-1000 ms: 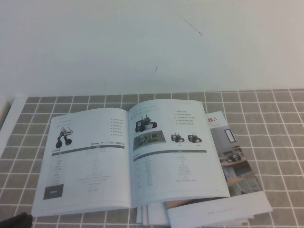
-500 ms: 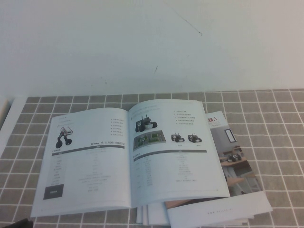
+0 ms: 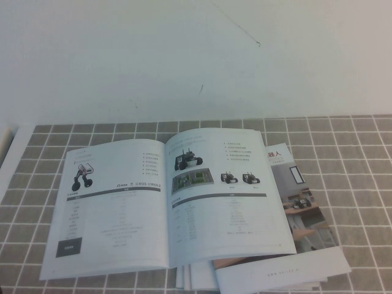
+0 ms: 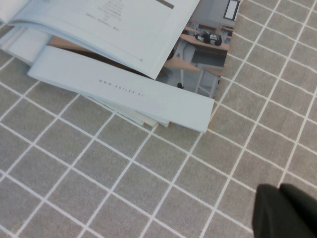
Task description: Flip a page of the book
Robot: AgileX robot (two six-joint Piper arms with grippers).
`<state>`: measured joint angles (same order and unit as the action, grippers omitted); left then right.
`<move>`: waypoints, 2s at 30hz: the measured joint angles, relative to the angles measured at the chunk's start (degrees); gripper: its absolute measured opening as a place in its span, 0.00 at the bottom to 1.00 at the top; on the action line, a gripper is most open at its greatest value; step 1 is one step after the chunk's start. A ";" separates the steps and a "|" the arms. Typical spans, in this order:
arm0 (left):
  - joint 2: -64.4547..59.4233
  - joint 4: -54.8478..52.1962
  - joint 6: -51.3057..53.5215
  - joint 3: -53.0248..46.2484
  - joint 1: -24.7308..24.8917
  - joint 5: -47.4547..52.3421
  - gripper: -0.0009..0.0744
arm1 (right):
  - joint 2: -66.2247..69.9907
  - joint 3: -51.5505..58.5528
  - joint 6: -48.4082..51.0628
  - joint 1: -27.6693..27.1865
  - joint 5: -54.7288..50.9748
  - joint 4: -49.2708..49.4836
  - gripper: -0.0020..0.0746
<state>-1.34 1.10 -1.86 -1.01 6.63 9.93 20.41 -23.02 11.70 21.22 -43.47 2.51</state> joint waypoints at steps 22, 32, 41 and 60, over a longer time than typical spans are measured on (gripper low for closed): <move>1.88 1.49 0.00 -0.20 -2.38 7.83 0.01 | 0.00 0.00 0.00 0.00 0.00 0.34 0.02; 1.88 1.35 0.00 -0.09 -2.38 7.95 0.01 | 0.00 0.00 0.00 0.00 0.00 0.34 0.02; 1.88 1.35 0.00 -0.09 -2.38 8.07 0.01 | -1.61 0.83 0.00 0.00 1.30 0.37 0.02; 2.01 1.35 0.00 -0.09 -2.38 8.28 0.01 | -21.07 23.87 -2.06 -20.88 22.67 -3.21 0.02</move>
<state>0.67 2.46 -1.86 -1.10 4.25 18.21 -0.66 0.85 9.64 0.34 -20.79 -0.70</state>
